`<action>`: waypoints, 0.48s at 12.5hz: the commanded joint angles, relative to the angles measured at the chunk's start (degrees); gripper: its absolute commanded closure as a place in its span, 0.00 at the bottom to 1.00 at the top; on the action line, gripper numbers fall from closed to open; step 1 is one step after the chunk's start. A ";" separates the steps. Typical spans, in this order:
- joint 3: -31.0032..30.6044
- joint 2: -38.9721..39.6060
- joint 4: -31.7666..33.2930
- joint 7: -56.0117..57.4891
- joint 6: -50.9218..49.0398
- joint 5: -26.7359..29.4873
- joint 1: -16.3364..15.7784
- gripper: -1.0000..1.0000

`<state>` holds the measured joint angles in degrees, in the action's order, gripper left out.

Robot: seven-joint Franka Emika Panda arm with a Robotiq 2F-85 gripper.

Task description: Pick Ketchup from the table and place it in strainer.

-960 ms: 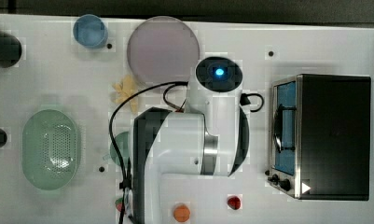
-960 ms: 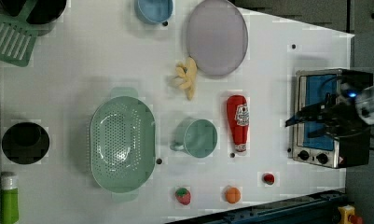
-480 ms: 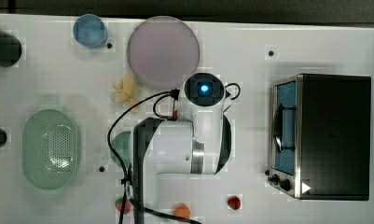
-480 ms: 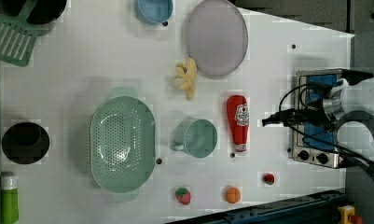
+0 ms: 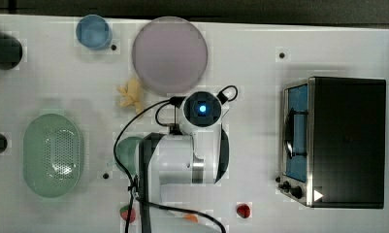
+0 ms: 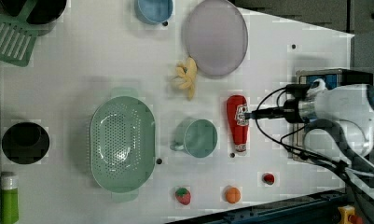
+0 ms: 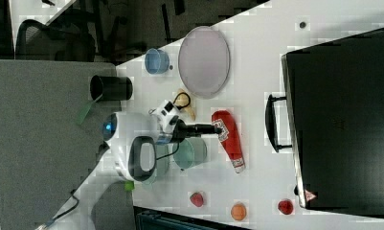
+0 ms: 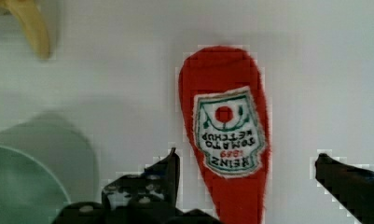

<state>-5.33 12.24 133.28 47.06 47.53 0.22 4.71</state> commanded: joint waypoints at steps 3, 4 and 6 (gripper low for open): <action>0.33 6.70 0.75 3.08 7.46 -4.75 -0.84 0.00; 0.34 8.00 0.72 3.08 8.43 -5.27 -0.89 0.00; 0.31 9.81 0.75 3.09 9.59 -5.27 -1.10 0.00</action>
<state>-5.05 23.99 135.29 48.29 56.46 -4.52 3.86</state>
